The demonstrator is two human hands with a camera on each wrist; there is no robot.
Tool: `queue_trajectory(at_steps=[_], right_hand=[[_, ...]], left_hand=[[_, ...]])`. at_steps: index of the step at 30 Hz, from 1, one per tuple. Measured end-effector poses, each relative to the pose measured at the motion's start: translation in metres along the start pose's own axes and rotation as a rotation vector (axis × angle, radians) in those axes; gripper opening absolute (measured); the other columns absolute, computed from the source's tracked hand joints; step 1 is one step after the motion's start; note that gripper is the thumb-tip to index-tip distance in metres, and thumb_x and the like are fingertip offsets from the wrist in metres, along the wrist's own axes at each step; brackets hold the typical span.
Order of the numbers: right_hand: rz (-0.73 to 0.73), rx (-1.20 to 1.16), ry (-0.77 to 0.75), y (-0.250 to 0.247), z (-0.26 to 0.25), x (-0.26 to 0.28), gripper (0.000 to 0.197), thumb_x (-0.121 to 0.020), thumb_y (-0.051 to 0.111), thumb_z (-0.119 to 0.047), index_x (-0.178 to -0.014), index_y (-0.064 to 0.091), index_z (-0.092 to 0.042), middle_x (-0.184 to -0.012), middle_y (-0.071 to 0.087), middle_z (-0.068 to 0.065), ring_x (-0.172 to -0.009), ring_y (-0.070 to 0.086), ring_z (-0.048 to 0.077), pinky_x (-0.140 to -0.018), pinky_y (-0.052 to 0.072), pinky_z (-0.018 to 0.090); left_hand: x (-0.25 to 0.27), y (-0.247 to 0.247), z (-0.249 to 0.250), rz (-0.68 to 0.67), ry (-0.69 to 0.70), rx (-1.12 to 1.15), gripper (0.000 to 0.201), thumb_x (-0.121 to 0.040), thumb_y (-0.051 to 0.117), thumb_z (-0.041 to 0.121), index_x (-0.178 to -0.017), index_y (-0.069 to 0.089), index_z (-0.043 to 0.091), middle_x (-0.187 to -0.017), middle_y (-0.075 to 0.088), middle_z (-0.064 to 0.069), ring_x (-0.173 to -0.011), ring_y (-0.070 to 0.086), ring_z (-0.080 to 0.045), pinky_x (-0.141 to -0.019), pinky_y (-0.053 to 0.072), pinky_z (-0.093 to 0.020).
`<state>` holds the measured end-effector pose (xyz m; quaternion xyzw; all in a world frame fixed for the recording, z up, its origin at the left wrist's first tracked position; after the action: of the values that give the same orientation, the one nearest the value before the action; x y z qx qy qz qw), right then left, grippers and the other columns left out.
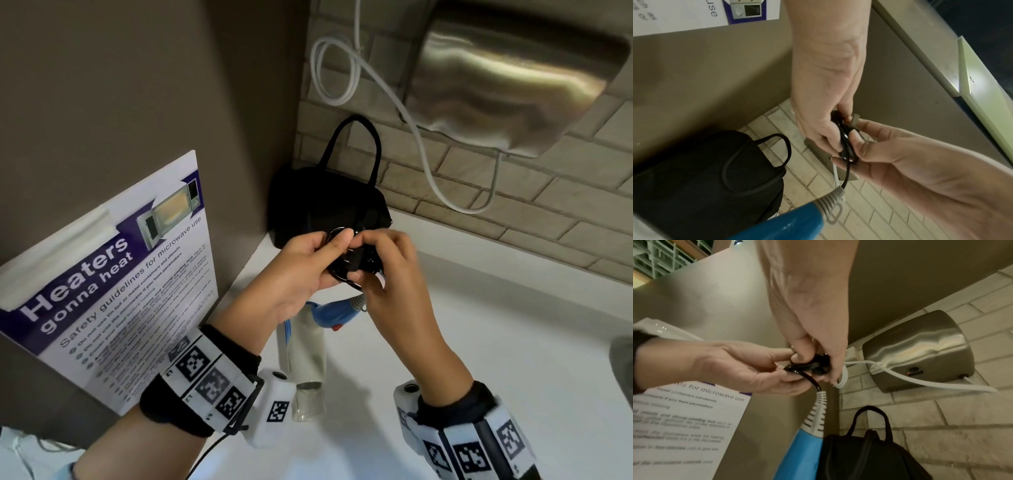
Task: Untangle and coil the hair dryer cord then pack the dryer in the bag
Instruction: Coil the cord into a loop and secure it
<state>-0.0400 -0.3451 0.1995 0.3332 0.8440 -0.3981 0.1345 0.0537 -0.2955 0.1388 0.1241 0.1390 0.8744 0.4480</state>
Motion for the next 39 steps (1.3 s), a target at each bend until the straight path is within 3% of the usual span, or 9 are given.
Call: queue_trajectory(at_steps=[5, 11, 14, 17, 19, 22, 27, 35, 39], right_hand=[[0.102, 0.460, -0.150, 0.002, -0.016, 0.007, 0.039, -0.080, 0.064, -0.001, -0.112, 0.055, -0.022, -0.113, 0.059, -0.006, -0.105, 0.040, 0.019, -0.080, 0.034, 0.030], [0.044, 0.239, -0.147, 0.007, -0.014, 0.005, 0.038, -0.082, 0.063, 0.003, -0.106, 0.048, -0.022, -0.091, 0.049, -0.016, -0.090, 0.039, 0.006, -0.071, 0.040, 0.016], [0.150, 0.106, -0.150, -0.002, -0.019, 0.008, 0.053, -0.072, 0.059, 0.019, -0.102, 0.050, -0.024, -0.089, 0.048, -0.020, -0.089, 0.041, 0.002, -0.075, 0.038, 0.007], [0.239, 0.017, -0.262, -0.011, -0.035, 0.016, 0.057, -0.068, 0.057, 0.028, -0.097, 0.051, -0.021, -0.089, 0.052, -0.018, -0.090, 0.043, -0.001, -0.080, 0.037, 0.009], [0.273, 0.021, -0.332, -0.014, -0.044, 0.021, 0.051, -0.069, 0.056, 0.026, -0.093, 0.051, -0.020, -0.097, 0.054, -0.012, -0.094, 0.045, -0.004, -0.085, 0.035, 0.012], [0.282, 0.055, -0.326, -0.010, -0.041, 0.028, 0.032, -0.080, 0.056, 0.011, -0.097, 0.054, -0.015, -0.104, 0.055, -0.008, -0.097, 0.049, 0.005, -0.089, 0.035, 0.012], [0.270, 0.070, -0.115, -0.010, -0.023, 0.031, 0.017, -0.089, 0.060, -0.009, -0.106, 0.058, -0.010, -0.105, 0.052, -0.006, -0.094, 0.048, 0.000, -0.083, 0.040, 0.014], [0.305, -0.031, -0.058, -0.028, -0.025, 0.024, 0.021, -0.083, 0.068, -0.001, -0.101, 0.064, -0.012, -0.092, 0.063, -0.002, -0.086, 0.061, 0.011, -0.077, 0.052, 0.028], [0.348, 0.170, -0.264, -0.018, -0.051, 0.039, 0.008, -0.083, 0.065, -0.002, -0.082, 0.071, -0.008, -0.083, 0.066, 0.002, -0.077, 0.058, 0.016, -0.073, 0.040, 0.014]], left_hand=[[0.000, -0.002, -0.007, 0.056, -0.037, 0.079, 0.020, -0.096, 0.051, 0.022, -0.106, 0.063, 0.009, -0.105, 0.071, -0.012, -0.100, 0.069, -0.019, -0.086, 0.057, -0.032], [0.005, 0.012, -0.005, -0.014, -0.045, 0.147, 0.020, -0.098, 0.048, 0.022, -0.105, 0.058, 0.007, -0.080, 0.068, 0.000, -0.052, 0.062, -0.003, -0.064, 0.054, -0.021], [0.006, 0.017, -0.002, -0.023, -0.061, 0.135, 0.020, -0.097, 0.049, 0.024, -0.095, 0.061, 0.008, -0.065, 0.067, 0.004, -0.046, 0.059, -0.005, -0.066, 0.054, -0.026], [0.005, 0.015, 0.000, 0.024, -0.056, 0.096, 0.028, -0.095, 0.053, 0.025, -0.070, 0.060, 0.015, -0.052, 0.060, 0.006, -0.040, 0.056, -0.005, -0.049, 0.049, -0.019], [0.002, 0.013, 0.003, 0.055, -0.023, 0.091, 0.033, -0.094, 0.057, 0.023, -0.061, 0.061, 0.019, -0.060, 0.068, 0.002, -0.051, 0.065, -0.009, -0.046, 0.049, -0.019], [-0.004, 0.002, 0.008, 0.172, 0.048, 0.088, 0.016, -0.092, 0.060, 0.017, -0.077, 0.063, 0.015, -0.095, 0.075, -0.011, -0.087, 0.072, -0.026, -0.065, 0.058, -0.032], [0.000, 0.003, 0.017, 0.168, 0.144, 0.138, 0.015, -0.087, 0.067, 0.012, -0.080, 0.054, 0.011, -0.107, 0.070, -0.019, -0.094, 0.071, -0.032, -0.084, 0.056, -0.052], [0.000, 0.011, 0.011, 0.096, 0.106, 0.227, 0.037, -0.080, 0.069, -0.002, -0.054, 0.063, 0.023, -0.104, 0.071, -0.022, -0.100, 0.070, -0.030, -0.088, 0.055, -0.042], [0.000, 0.015, 0.008, 0.128, 0.093, 0.294, 0.038, -0.082, 0.067, -0.007, -0.052, 0.059, 0.016, -0.092, 0.072, -0.018, -0.094, 0.069, -0.031, -0.085, 0.057, -0.039]])
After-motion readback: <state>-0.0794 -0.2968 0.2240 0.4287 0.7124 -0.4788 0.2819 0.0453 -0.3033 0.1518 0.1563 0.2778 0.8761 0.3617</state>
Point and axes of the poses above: each hand's wrist, its own x-axis away from the middle knuckle, its own y-axis out of the palm, z = x × y, the point moved 10 cm from there along -x, towards the middle knuckle
